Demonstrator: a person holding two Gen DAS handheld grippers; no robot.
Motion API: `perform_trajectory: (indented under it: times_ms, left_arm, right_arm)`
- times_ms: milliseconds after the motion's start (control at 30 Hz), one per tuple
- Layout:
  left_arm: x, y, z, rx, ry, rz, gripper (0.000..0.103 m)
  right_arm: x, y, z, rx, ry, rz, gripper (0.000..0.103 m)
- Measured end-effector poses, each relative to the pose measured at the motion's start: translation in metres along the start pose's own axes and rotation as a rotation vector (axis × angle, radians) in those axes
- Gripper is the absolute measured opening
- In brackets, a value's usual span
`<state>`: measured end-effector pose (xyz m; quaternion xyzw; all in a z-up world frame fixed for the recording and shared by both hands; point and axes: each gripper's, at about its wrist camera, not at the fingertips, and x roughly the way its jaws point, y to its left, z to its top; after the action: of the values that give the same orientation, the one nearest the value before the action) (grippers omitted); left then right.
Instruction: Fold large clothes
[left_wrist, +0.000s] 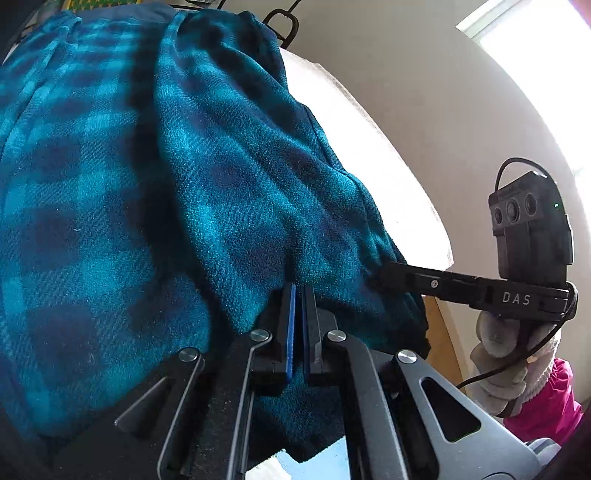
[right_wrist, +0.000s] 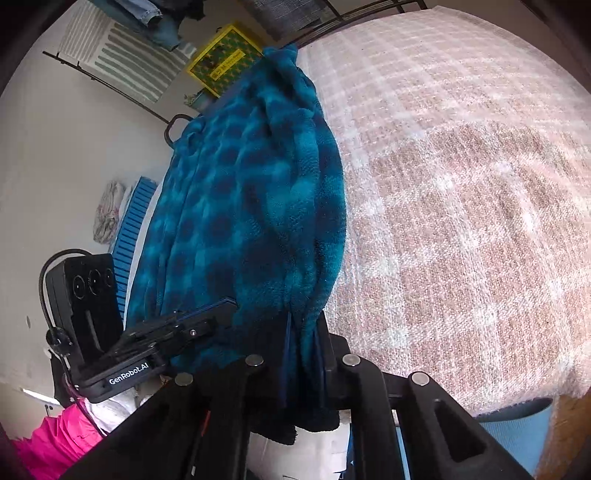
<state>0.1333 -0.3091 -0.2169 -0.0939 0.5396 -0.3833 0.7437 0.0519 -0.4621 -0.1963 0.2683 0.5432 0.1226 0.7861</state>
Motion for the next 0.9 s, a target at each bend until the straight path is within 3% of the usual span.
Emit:
perform_trajectory:
  times_ms: [133,300,467,567,733,900]
  left_arm:
    - [-0.039,0.0,0.008,-0.004,-0.035,-0.04,0.0]
    - [-0.128,0.013,0.016,0.042,-0.148,-0.057,0.0]
    - [-0.223,0.057,0.018,0.053,-0.307,0.03,0.0]
    - [-0.266,0.103,0.019,-0.026,-0.398,0.081,0.0]
    - [-0.315,0.181,0.012,-0.248,-0.522,0.069,0.0]
    - [-0.343,0.208,0.0,-0.3,-0.563,0.07,0.0]
  right_arm:
    - [-0.012,0.033,0.009,-0.08,0.002,-0.103,0.008]
    - [-0.007,0.078,0.02,-0.221,0.035,-0.293,0.008]
    - [0.01,0.139,0.011,-0.453,0.03,-0.531,0.008]
    - [0.025,0.177,-0.001,-0.576,0.008,-0.597,0.008]
    - [0.069,0.236,-0.03,-0.781,0.027,-0.641,0.007]
    - [0.123,0.27,-0.061,-0.956,0.087,-0.684,0.007]
